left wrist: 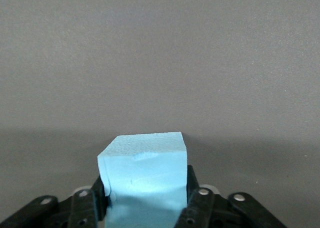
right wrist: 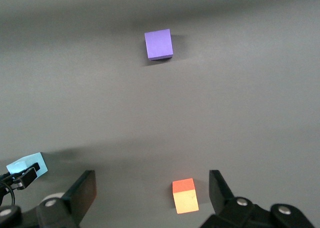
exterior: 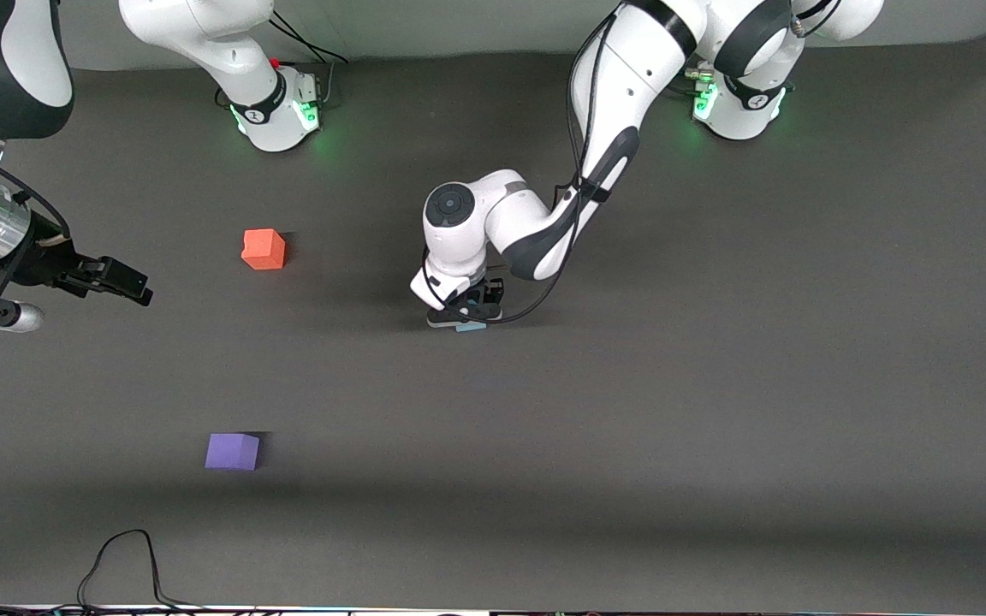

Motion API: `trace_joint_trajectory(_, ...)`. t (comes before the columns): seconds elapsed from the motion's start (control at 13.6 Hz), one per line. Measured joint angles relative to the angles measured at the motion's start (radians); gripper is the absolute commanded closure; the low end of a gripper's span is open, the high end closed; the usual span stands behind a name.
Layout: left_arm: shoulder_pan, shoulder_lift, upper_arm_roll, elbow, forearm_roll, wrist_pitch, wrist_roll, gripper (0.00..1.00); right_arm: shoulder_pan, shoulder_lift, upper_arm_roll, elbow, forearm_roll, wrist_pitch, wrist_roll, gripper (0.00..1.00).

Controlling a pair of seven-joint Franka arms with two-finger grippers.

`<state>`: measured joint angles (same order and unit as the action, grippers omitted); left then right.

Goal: Place blue block between orange and purple blocks
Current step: 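Lower the blue block with the left gripper while the right gripper approaches, then withdraw the left gripper while the right gripper moves over the block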

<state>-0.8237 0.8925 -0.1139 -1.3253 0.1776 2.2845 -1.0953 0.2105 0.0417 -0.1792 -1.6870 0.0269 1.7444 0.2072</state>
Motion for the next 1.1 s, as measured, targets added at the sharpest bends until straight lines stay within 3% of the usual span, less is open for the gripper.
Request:
trace_joint_trajectory(0.29,0.01,-0.024,0.009,0.047,0.002,-0.08,0.0,0.0,0.0,0.001,0.0,0.0,0.0,0.0,0.0,0.0)
trace_joint_trajectory(0.59,0.115,-0.157,0.002,0.063,-0.031,-0.252,0.057,0.0,0.018,0.002,0.012,-0.001,0.042,-0.007,-0.002,0.0)
trace_joint_trajectory(1.1,0.586,-0.549,0.003,-0.156,-0.241,-0.519,0.646,0.0,0.308,0.111,0.026,0.027,0.051,0.005,0.065,0.0)
